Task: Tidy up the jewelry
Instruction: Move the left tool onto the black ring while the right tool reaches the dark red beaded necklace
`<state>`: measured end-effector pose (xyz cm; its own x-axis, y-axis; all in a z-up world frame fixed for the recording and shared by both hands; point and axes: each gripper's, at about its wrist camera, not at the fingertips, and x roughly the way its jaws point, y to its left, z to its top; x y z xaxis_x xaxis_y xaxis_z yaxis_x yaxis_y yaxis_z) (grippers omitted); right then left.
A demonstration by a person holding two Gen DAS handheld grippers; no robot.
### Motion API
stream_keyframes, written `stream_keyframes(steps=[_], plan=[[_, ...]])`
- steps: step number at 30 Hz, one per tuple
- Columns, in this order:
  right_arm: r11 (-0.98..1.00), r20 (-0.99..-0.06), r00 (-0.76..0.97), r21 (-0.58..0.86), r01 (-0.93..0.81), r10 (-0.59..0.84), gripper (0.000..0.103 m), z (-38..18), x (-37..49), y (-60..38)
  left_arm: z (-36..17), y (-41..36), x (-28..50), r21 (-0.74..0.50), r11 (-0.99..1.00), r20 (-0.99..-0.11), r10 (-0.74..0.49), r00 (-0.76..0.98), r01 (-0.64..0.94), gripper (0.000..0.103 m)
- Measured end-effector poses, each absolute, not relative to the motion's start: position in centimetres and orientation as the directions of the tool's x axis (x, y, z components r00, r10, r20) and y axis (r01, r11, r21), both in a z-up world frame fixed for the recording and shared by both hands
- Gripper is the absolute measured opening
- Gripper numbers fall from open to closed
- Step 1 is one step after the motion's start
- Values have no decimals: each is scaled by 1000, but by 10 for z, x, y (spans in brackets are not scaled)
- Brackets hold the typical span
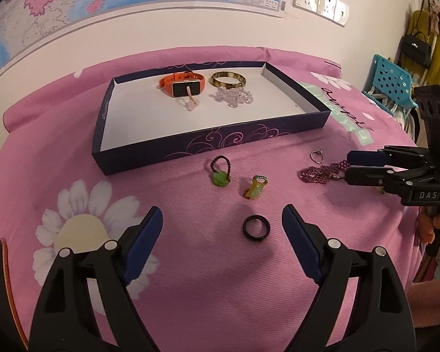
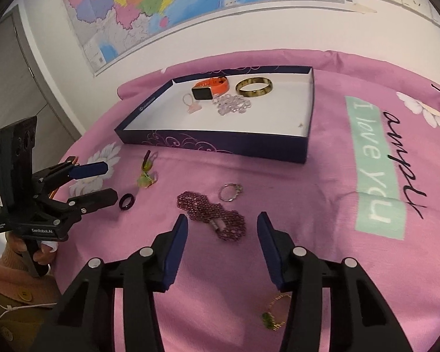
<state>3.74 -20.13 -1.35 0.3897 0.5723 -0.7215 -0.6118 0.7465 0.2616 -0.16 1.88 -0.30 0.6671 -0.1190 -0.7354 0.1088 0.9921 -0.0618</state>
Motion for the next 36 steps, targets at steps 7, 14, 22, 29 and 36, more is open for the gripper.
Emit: stream_keyframes(steps=[7, 14, 22, 29, 36], plan=[[750, -734, 384, 251, -612, 559, 41, -19, 38, -196, -5, 10, -3, -57, 986, -740, -145, 657, 154, 77], [753, -744, 395, 214, -622, 538, 35, -19, 38, -190, -9, 4, -1, -68, 981, -750, -169, 639, 179, 65], [767, -755, 419, 167, -620, 504, 18, -20, 38, -188, -16, -6, -3, -50, 976, -770, -174, 614, 213, 50], [751, -744, 404, 195, -631, 533, 10, -18, 36, -188, -15, -7, -8, -15, 979, -773, -141, 619, 204, 30], [728, -716, 390, 239, -642, 579, 9, -8, 33, -186, -15, -6, -10, -34, 978, -771, -157, 617, 206, 21]])
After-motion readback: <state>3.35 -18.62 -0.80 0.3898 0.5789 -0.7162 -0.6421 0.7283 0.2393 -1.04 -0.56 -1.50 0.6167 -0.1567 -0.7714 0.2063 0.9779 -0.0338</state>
